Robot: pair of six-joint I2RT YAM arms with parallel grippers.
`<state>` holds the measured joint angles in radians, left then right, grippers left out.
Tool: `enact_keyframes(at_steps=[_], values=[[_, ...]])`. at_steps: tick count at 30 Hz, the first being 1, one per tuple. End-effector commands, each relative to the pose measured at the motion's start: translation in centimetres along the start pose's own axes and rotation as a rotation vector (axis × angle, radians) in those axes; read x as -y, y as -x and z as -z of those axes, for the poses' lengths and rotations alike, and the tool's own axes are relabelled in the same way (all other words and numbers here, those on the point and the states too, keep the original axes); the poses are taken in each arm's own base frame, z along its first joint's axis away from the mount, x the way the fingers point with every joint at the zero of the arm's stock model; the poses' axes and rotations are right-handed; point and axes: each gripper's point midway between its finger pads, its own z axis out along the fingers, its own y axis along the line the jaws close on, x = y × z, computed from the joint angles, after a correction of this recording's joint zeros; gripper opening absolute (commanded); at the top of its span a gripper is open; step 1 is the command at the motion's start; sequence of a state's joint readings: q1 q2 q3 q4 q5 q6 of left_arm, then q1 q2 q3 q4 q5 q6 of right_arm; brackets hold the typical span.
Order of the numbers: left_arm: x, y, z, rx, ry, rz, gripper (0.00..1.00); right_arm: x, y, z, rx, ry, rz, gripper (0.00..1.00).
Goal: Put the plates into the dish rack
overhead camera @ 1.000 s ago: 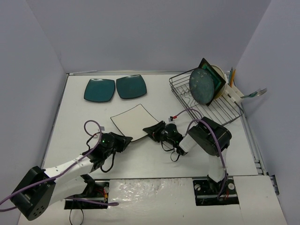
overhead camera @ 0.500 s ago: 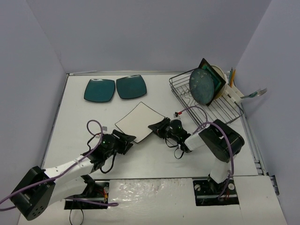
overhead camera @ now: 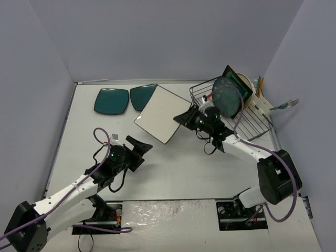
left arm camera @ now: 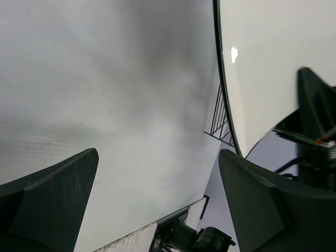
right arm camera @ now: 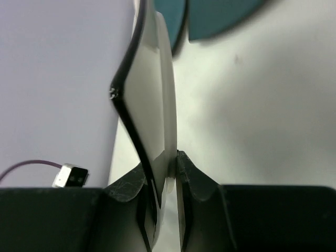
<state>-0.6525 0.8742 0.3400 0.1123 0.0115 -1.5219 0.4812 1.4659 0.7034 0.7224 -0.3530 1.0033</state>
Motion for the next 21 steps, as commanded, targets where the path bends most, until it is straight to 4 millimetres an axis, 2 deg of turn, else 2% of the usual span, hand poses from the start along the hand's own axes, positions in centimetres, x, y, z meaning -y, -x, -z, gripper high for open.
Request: enact_keyframes(at_steps=[1, 3, 5, 8, 11, 14, 15, 18, 21], values=[[2.7, 2.3, 2.0, 0.085, 0.010, -0.180, 0.97, -12.4, 8.1, 4.3, 0.132, 0.220, 0.471, 0.00], [2.7, 3.0, 2.6, 0.109, 0.036, -0.244, 0.97, -11.7, 9.9, 5.1, 0.138, 0.136, 0.563, 0.00], [2.4, 3.6, 3.1, 0.129, 0.076, -0.329, 0.97, -11.8, 12.7, 6.4, 0.172, 0.067, 0.621, 0.00], [3.1, 4.6, 3.9, 0.150, 0.122, -0.439, 0.97, -12.2, 16.6, 8.6, 0.231, -0.016, 0.733, 0.00], [3.2, 5.9, 4.3, 0.159, 0.199, -0.614, 0.97, -11.4, 20.0, 10.4, 0.262, -0.140, 0.857, 0.00], [4.0, 7.8, 5.2, 0.197, 0.268, -0.744, 0.97, -9.9, 22.8, 12.3, 0.262, -0.284, 0.980, 0.00], [3.6, 8.5, 5.5, 0.206, 0.309, -0.800, 0.97, -9.9, 23.9, 13.0, 0.277, -0.323, 1.002, 0.00], [5.0, 10.8, 6.8, 0.262, 0.358, -0.949, 0.97, -9.6, 26.8, 14.6, 0.313, -0.448, 1.128, 0.00], [5.5, 12.9, 7.7, 0.299, 0.403, -1.021, 0.97, -9.8, 29.1, 16.0, 0.346, -0.523, 1.202, 0.00]])
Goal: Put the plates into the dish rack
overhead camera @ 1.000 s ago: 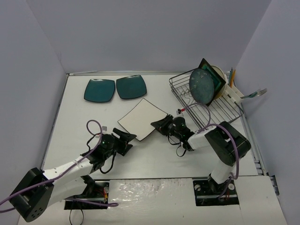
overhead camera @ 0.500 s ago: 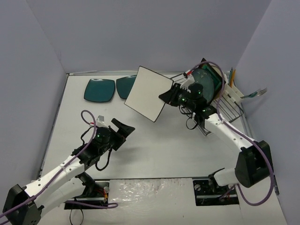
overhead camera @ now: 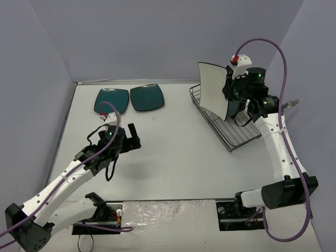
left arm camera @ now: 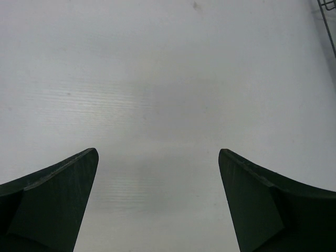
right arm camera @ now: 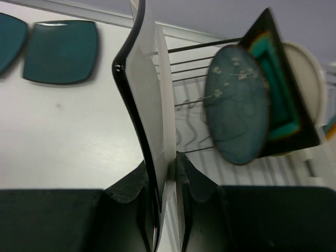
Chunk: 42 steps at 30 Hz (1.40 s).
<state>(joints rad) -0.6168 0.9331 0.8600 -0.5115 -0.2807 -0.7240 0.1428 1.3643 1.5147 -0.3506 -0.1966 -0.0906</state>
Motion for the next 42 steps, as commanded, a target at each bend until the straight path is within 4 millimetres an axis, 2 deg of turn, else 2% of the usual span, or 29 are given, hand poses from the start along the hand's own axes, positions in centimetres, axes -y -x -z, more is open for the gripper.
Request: enact_keyframes(at_steps=[1, 7, 13, 17, 26, 35, 42], values=[[-3.4, 4.7, 1.2, 0.089, 0.125, -0.227, 0.97, 3.7, 9.4, 2.7, 0.254, -0.145, 0.248, 0.00], [-6.6, 5.7, 0.1, 0.063, 0.175, -0.255, 0.97, 6.2, 10.3, 1.1, 0.221, -0.213, 0.391, 0.00], [-8.7, 5.3, -1.0, 0.039, 0.232, -0.271, 0.97, 7.7, 9.4, -1.5, 0.147, -0.241, 0.491, 0.00], [-9.0, 4.7, -1.7, 0.021, 0.231, -0.265, 0.97, 7.9, 8.5, -3.1, 0.109, -0.227, 0.506, 0.00], [-9.5, 5.0, -1.9, 0.021, 0.250, -0.252, 0.97, 8.2, 4.1, -6.8, -0.011, -0.181, 0.482, 0.00], [-9.6, 4.8, -2.1, 0.009, 0.255, -0.247, 0.97, 8.3, 1.7, -8.4, -0.108, -0.159, 0.445, 0.00], [-9.7, 4.3, -2.3, -0.006, 0.254, -0.246, 0.97, 8.9, 1.1, -9.7, -0.144, -0.172, 0.408, 0.00]])
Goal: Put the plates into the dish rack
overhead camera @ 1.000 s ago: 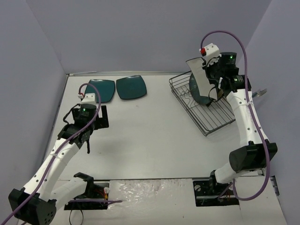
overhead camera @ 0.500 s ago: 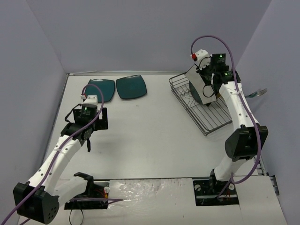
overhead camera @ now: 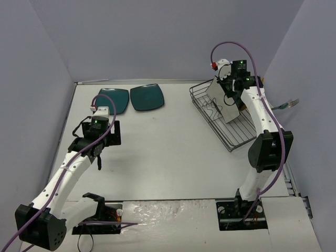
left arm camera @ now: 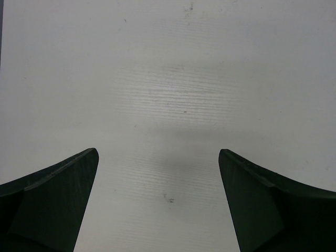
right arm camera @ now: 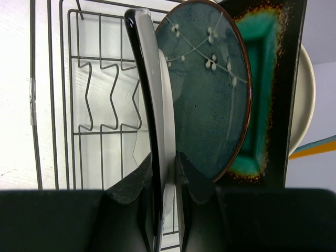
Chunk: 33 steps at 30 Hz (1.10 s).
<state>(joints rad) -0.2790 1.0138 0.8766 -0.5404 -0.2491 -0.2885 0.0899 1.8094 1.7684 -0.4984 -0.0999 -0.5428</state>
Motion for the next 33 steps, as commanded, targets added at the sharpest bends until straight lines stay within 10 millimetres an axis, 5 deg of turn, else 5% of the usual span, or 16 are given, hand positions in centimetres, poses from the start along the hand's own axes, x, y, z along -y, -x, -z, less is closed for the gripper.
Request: enact_keyframes(at_steps=[1, 17, 33], values=[[0.2, 1.6, -0.1, 0.045, -0.010, 0.014, 0.97, 5.1, 5.9, 3.1, 0.185, -0.176, -0.023, 0.00], [0.4, 0.9, -0.8, 0.010, -0.007, 0.009, 0.97, 5.6, 6.4, -0.1, 0.166, -0.166, 0.007, 0.00], [0.4, 0.8, -1.0, -0.003, -0.001, 0.007, 0.97, 5.0, 5.5, -3.6, 0.126, -0.136, 0.012, 0.13]])
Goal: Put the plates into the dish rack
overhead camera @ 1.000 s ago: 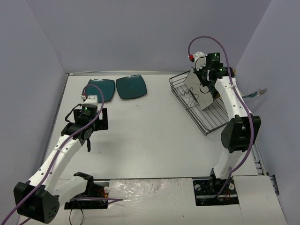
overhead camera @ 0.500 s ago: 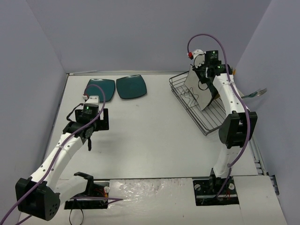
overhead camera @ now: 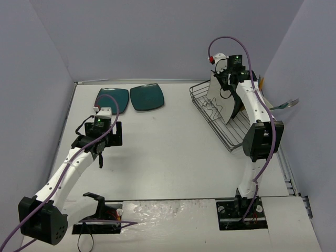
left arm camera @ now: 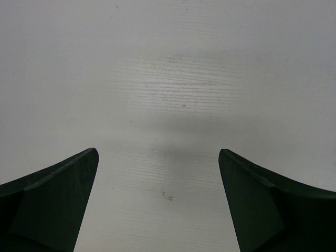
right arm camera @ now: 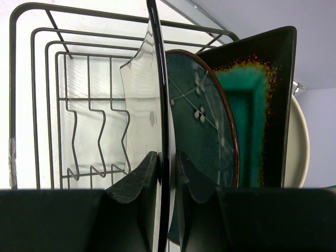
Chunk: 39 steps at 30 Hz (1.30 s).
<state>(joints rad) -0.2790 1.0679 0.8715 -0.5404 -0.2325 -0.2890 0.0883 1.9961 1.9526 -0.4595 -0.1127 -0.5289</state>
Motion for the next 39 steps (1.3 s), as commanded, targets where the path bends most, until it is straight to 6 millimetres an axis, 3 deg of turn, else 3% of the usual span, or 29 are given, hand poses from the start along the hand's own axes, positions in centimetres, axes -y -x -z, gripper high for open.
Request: enact_keyframes(at_steps=[1, 12, 14, 20, 28, 31, 35, 37, 39], values=[[-0.1, 1.9, 0.3, 0.056, 0.003, 0.027, 0.97, 3.7, 2.7, 0.8, 0.084, -0.131, 0.025, 0.14], [0.0, 2.1, 0.4, 0.061, -0.004, 0.031, 0.97, 4.8, 2.5, 1.1, 0.105, -0.131, -0.061, 0.20], [0.0, 2.1, 0.4, 0.061, -0.005, 0.031, 0.97, 4.9, 2.7, 1.4, 0.115, -0.128, -0.073, 0.24], [0.3, 2.1, 0.5, 0.062, -0.017, 0.043, 0.97, 5.0, 3.9, 3.0, 0.156, -0.134, -0.086, 0.55], [2.0, 2.9, 0.3, 0.065, -0.088, 0.140, 0.97, 4.5, 6.7, 9.4, 0.275, -0.146, -0.164, 0.90], [3.7, 4.6, -0.2, 0.094, -0.148, 0.231, 0.97, 4.5, 7.6, 12.8, 0.335, -0.162, -0.264, 0.96], [6.5, 6.9, -1.9, 0.123, -0.242, 0.363, 0.97, 2.8, 8.5, 17.2, 0.459, -0.110, -0.386, 1.00], [7.5, 8.2, -2.7, 0.133, -0.275, 0.424, 0.97, 1.2, 8.0, 17.7, 0.526, -0.059, -0.487, 1.00], [8.8, 9.1, -4.3, 0.130, -0.304, 0.491, 0.97, 0.5, 9.4, 21.3, 0.678, -0.028, -0.542, 1.00]])
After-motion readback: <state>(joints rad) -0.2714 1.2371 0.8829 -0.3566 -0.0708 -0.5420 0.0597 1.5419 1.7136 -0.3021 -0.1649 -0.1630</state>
